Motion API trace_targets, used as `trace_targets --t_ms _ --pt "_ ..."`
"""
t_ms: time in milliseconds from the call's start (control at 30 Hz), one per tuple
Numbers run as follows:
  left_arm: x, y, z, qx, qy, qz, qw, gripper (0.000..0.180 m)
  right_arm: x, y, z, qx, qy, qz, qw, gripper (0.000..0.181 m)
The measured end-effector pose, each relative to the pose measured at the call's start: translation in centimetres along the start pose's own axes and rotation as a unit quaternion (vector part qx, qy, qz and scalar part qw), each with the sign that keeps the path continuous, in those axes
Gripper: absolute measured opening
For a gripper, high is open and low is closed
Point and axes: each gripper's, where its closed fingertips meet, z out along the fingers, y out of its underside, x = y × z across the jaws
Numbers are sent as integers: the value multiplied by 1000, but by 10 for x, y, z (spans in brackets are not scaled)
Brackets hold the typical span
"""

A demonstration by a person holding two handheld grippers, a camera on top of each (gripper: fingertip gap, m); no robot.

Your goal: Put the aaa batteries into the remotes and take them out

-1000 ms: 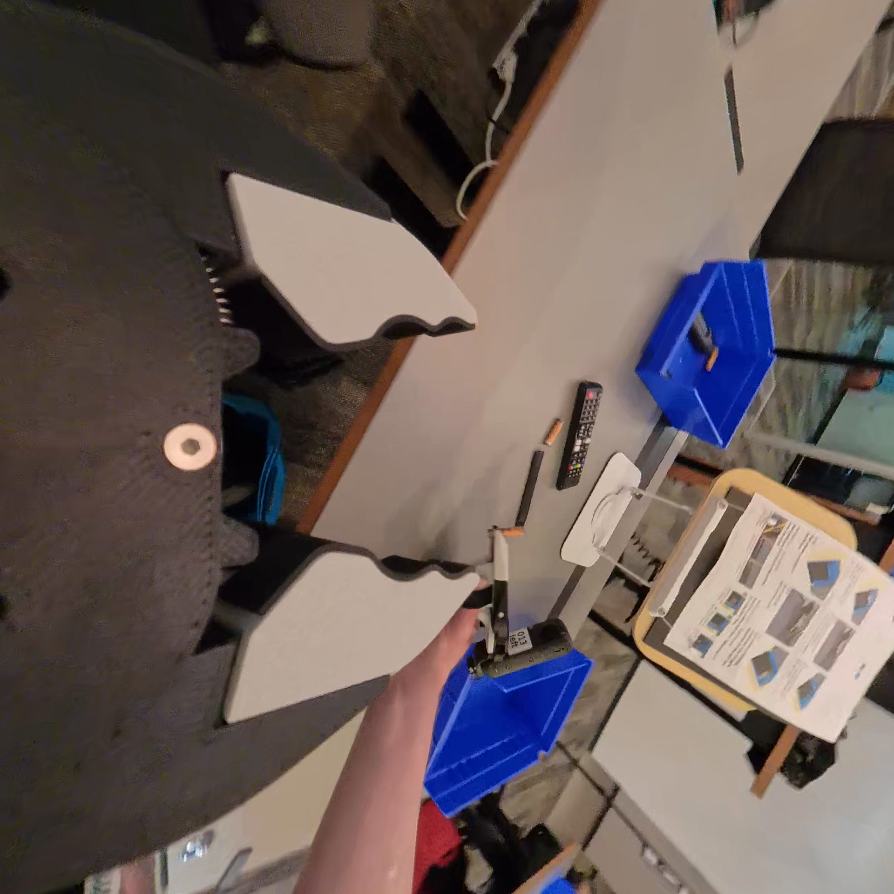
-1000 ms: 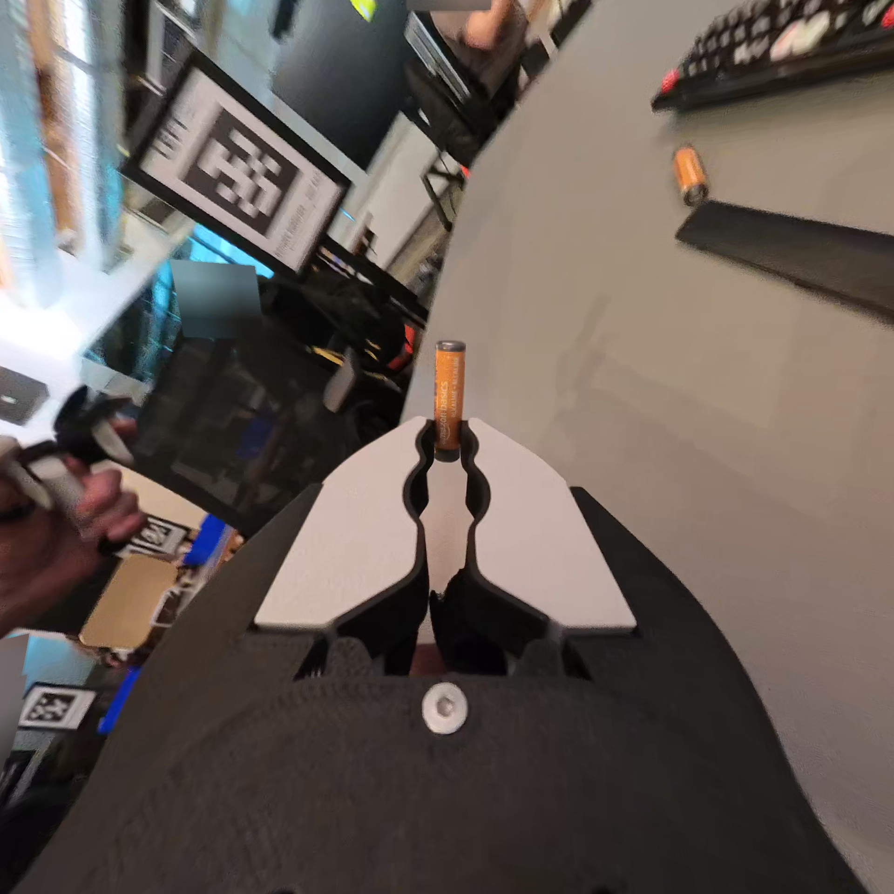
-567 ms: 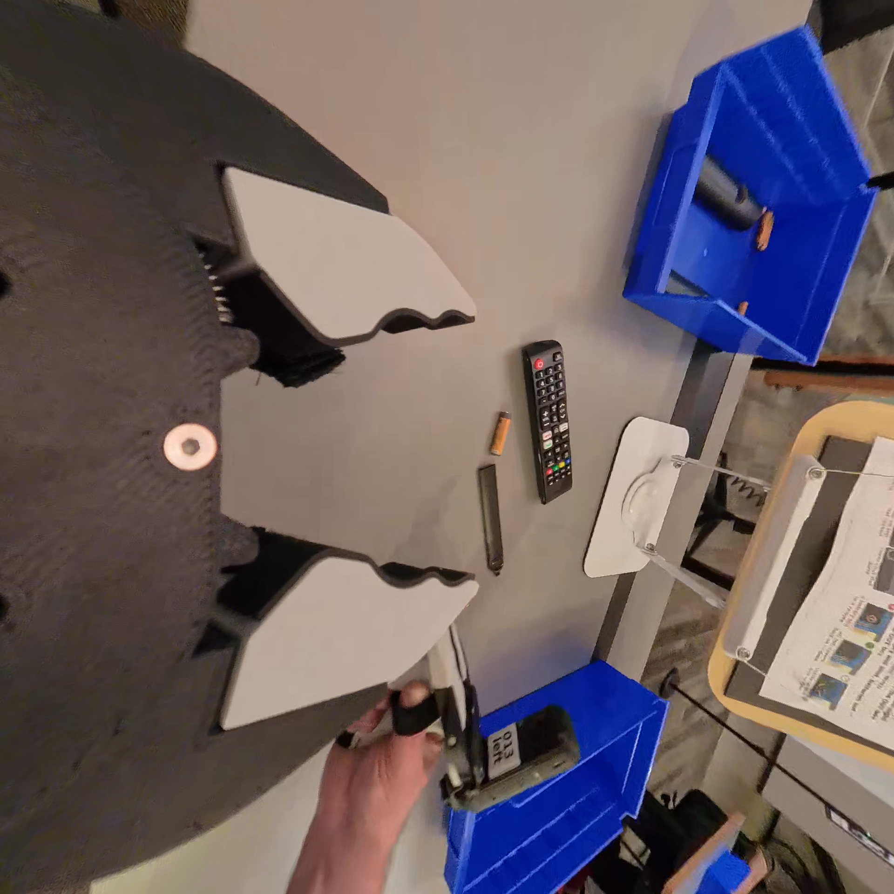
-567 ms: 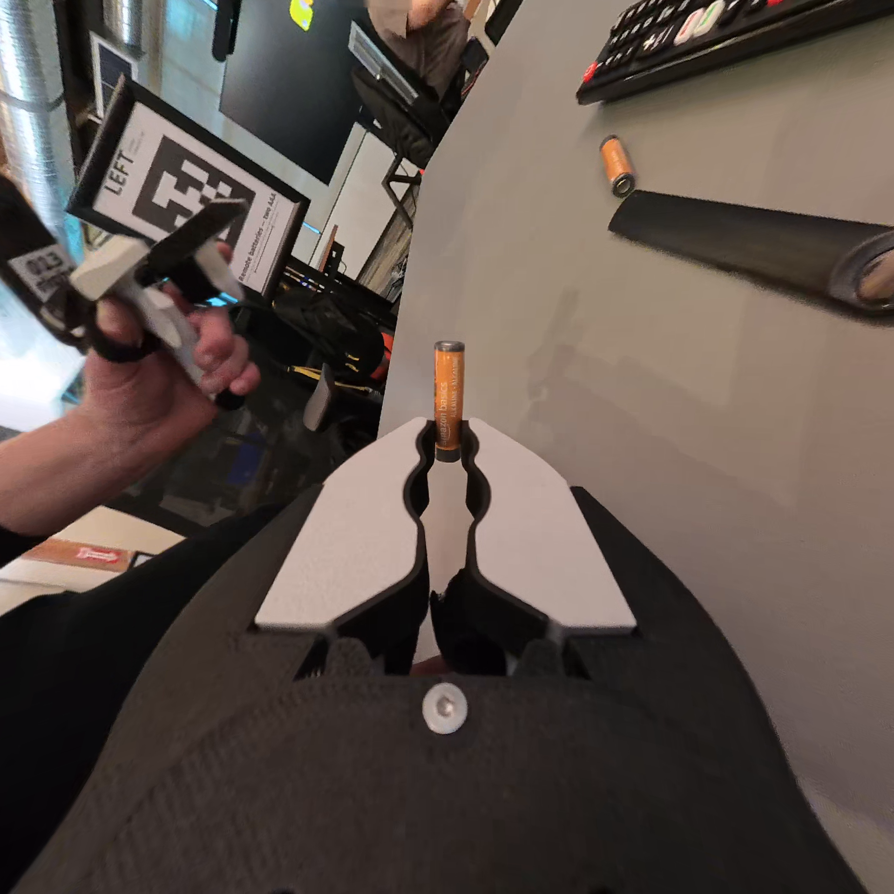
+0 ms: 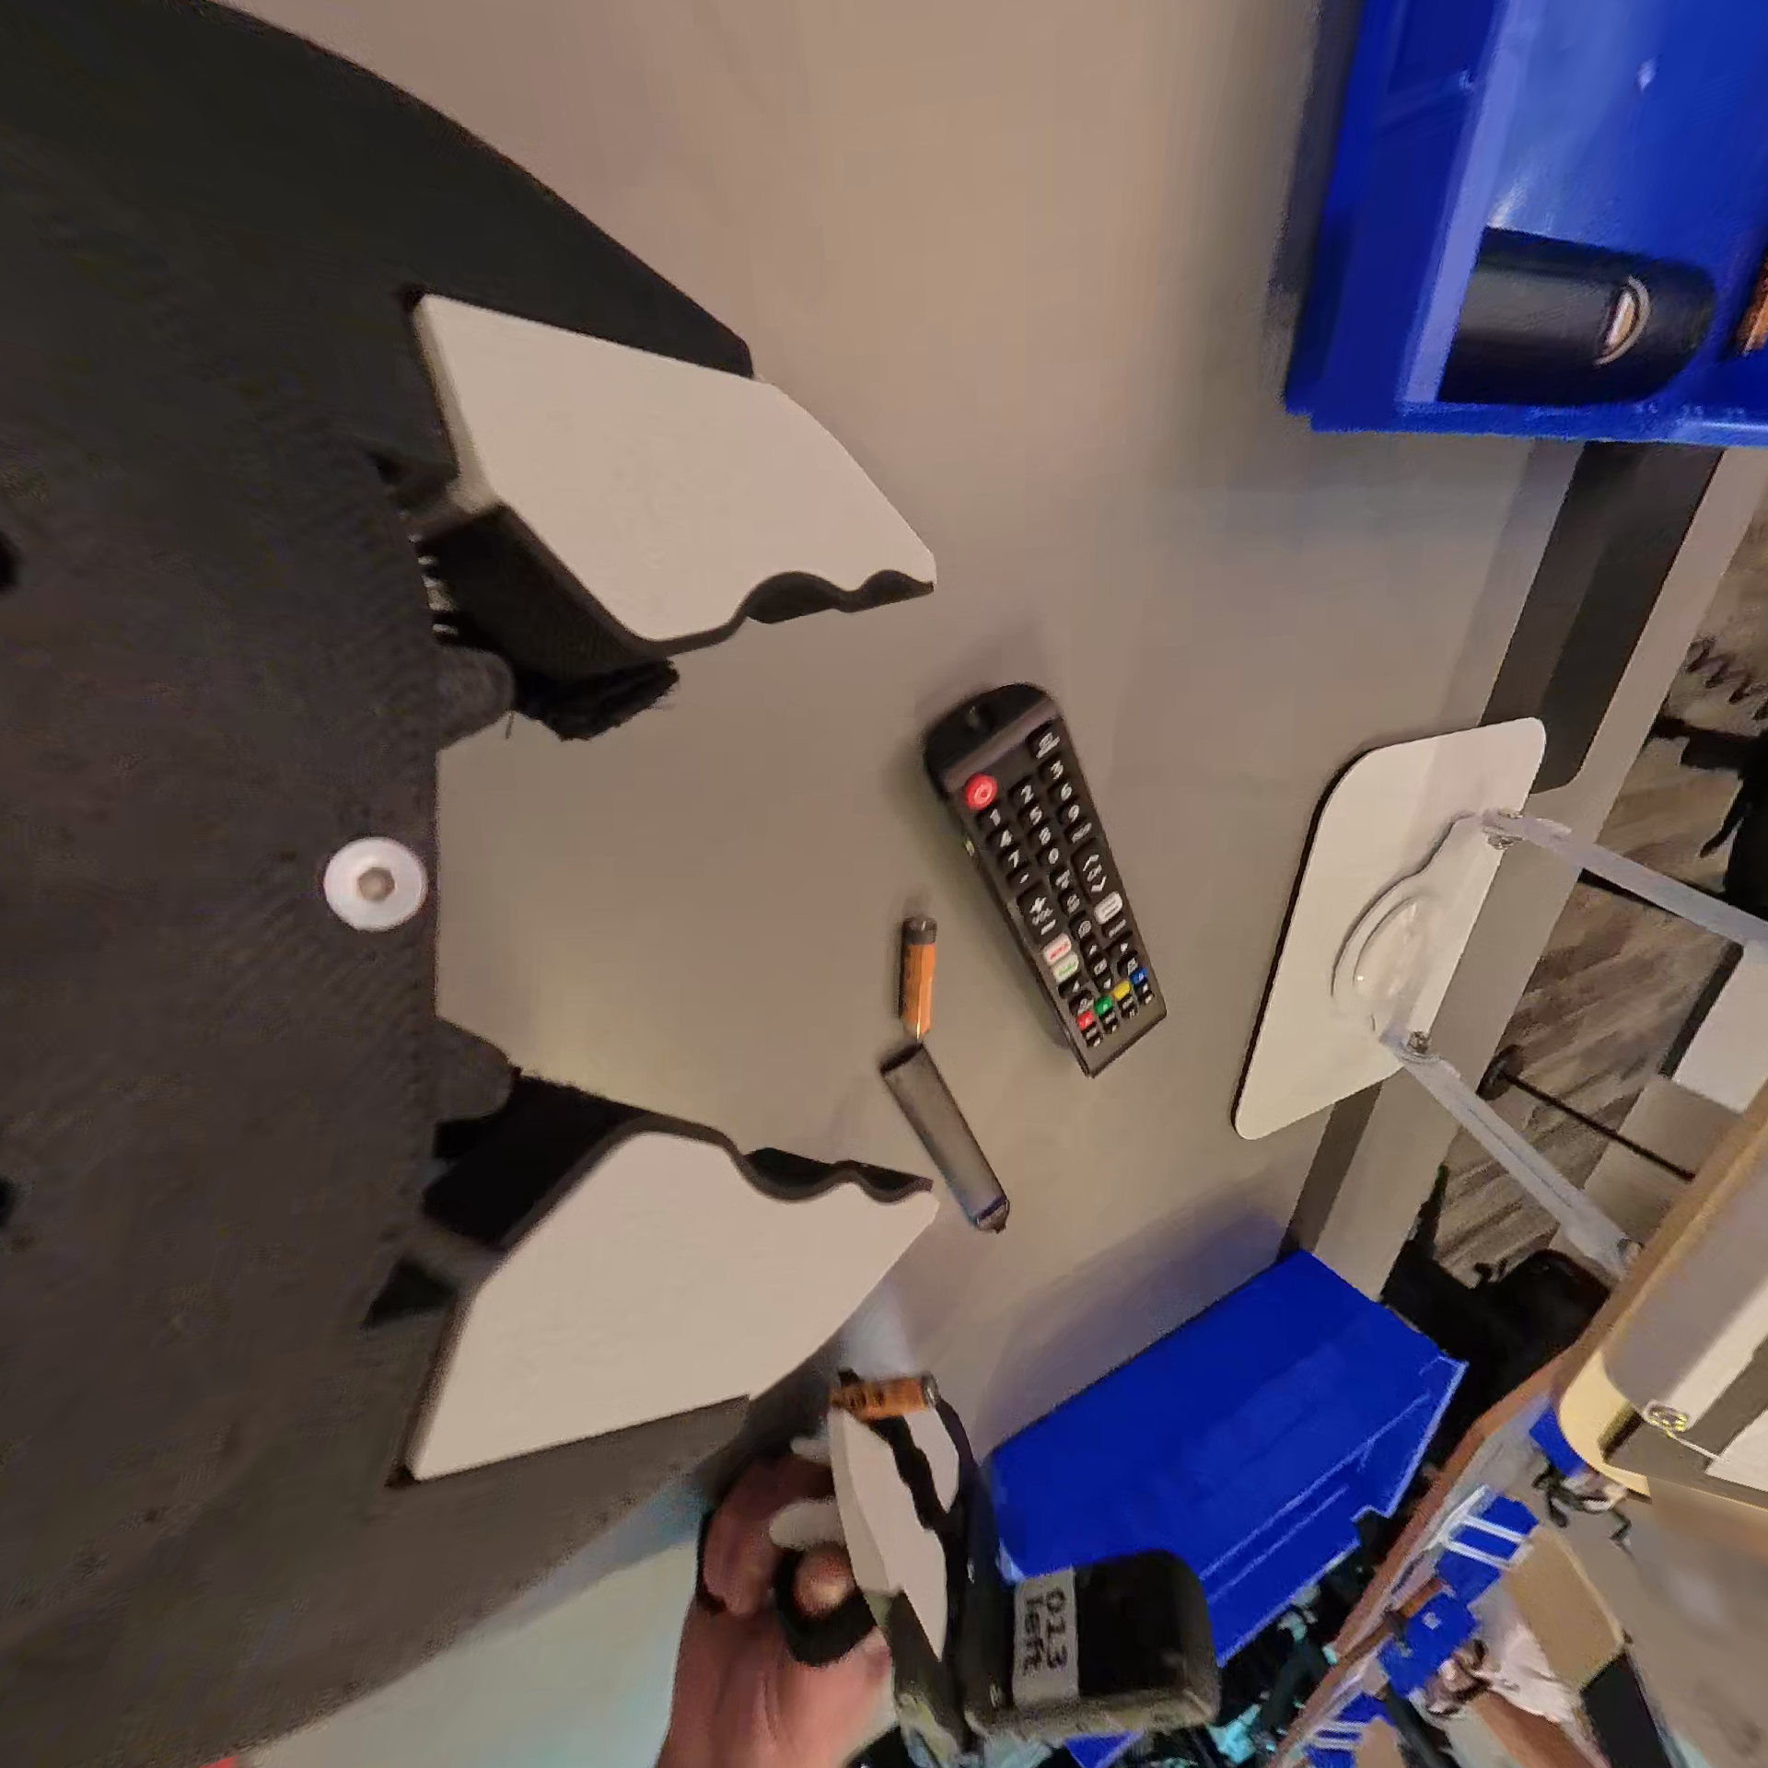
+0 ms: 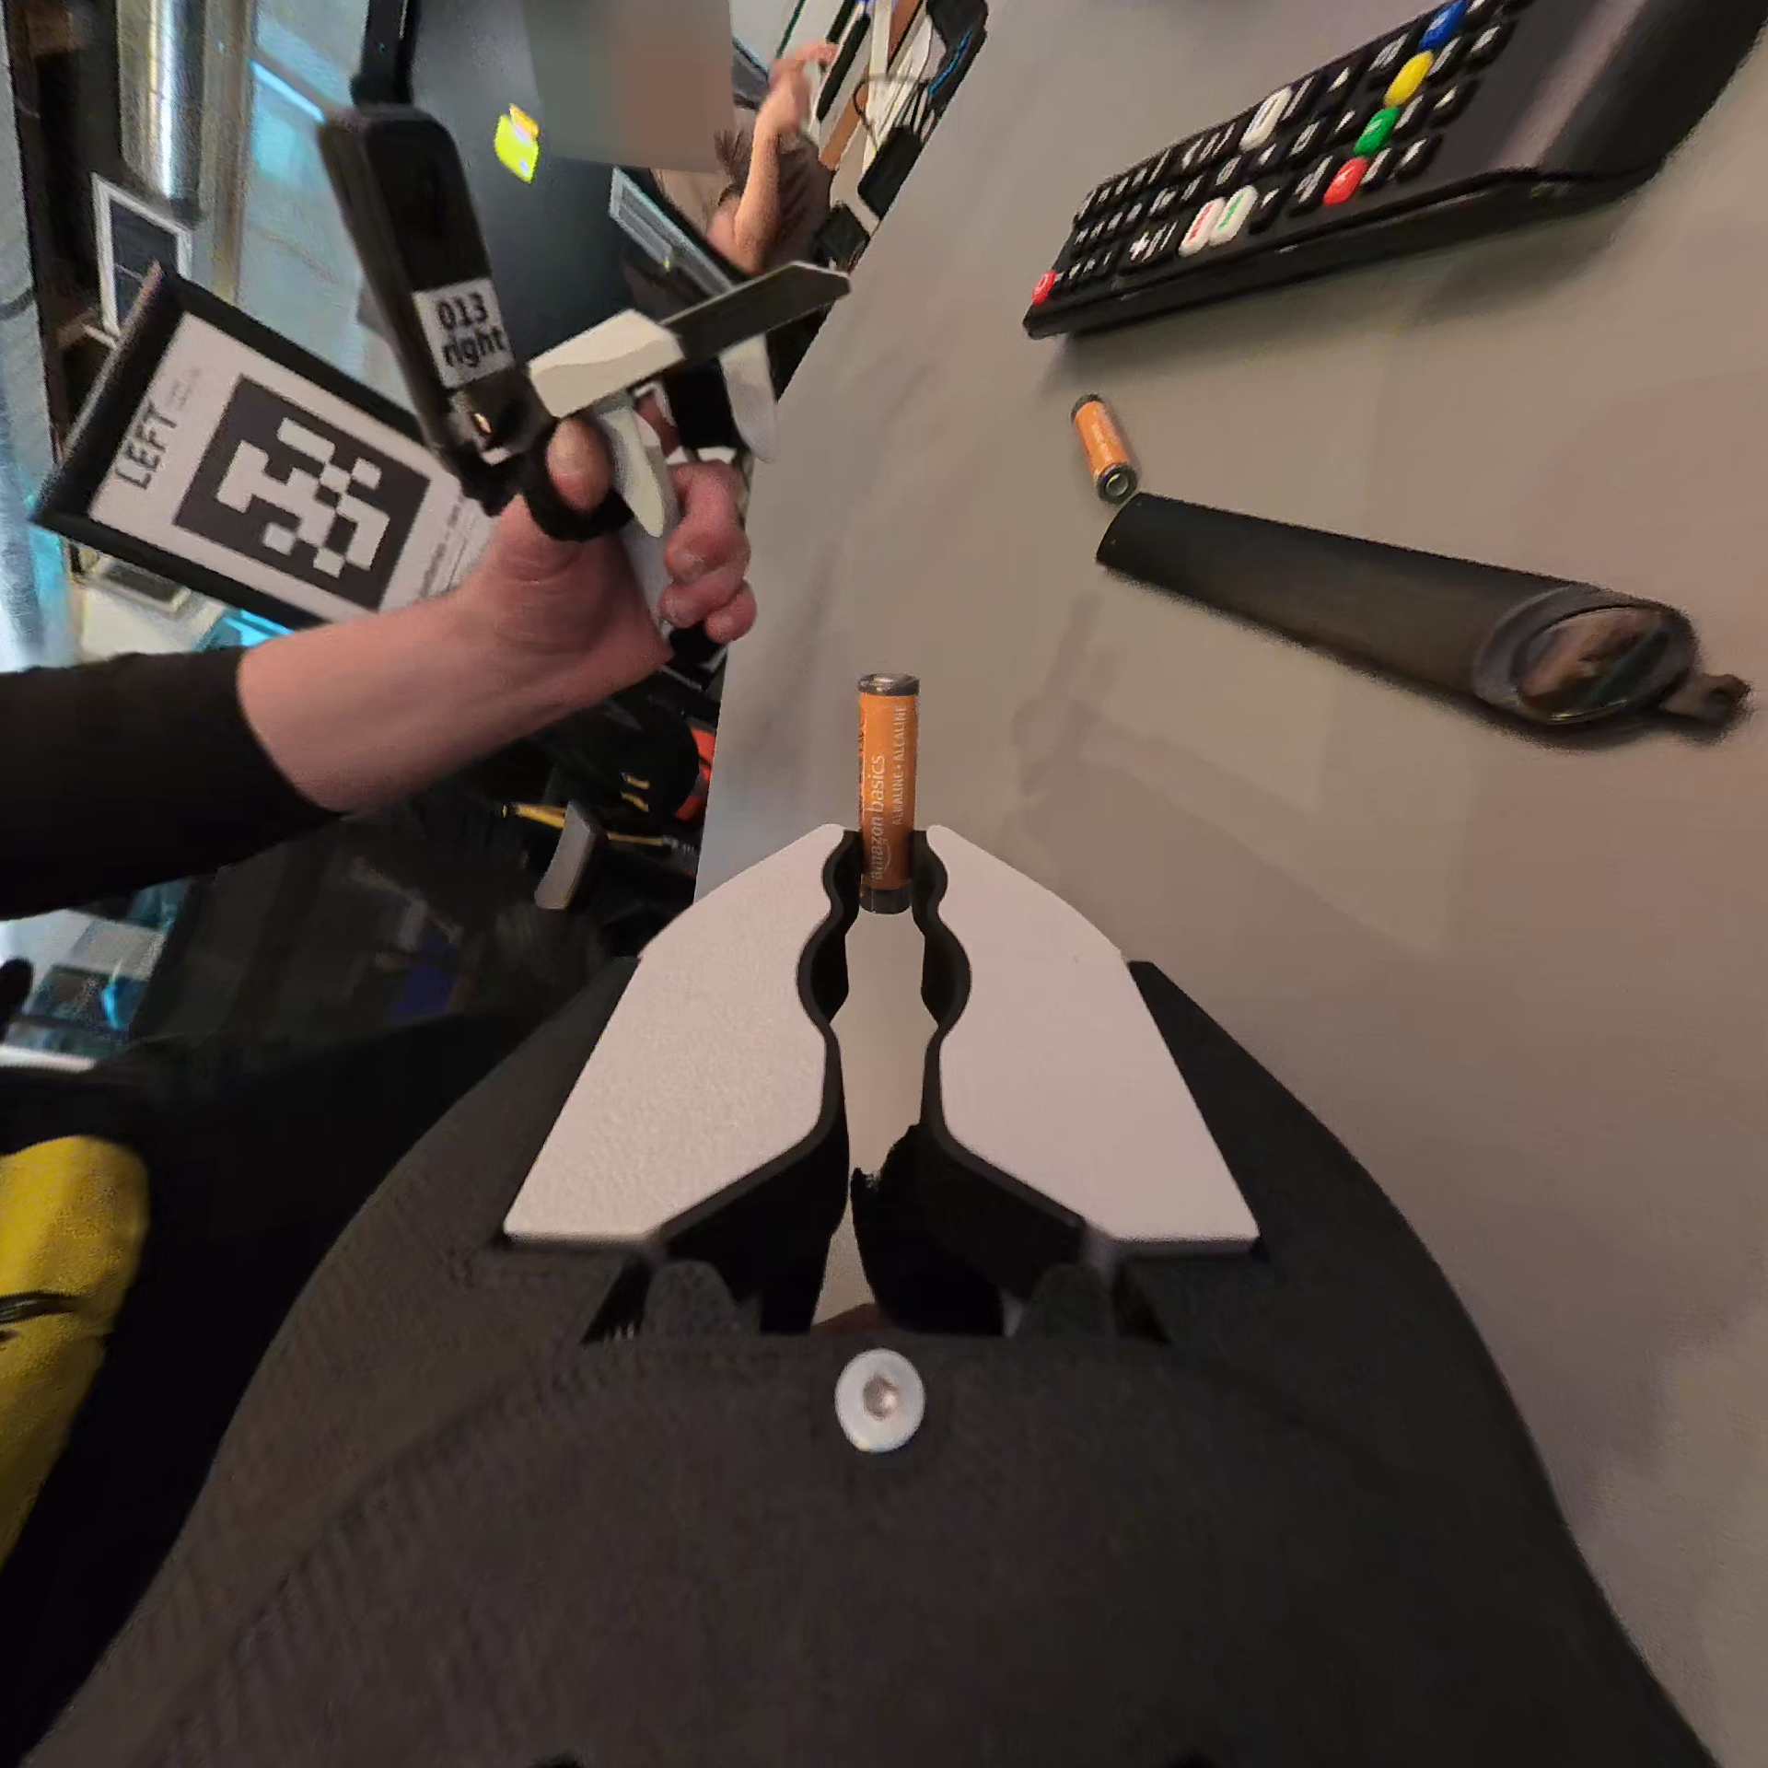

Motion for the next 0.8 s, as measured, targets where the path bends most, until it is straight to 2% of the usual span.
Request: trace_targets --t_ms 200,400,567,700,800 --pt "-25 6 21 -11 50 98 994 108 2 -7 -3 28 15 -5 999 10" --pt "-22 2 21 13 104 110 988 103 -4 -12 -8 60 27 -52 996 10" --pt "-6 -5 2 56 202 98 973 102 -11 -20 -16 115 53 -112 986 10" --pt "5 -7 -13 94 224 132 961 104 -16 -22 -20 145 94 -160 972 10" --pt "10 -6 -20 111 231 146 955 103 -23 -26 -31 198 133 -200 950 9"
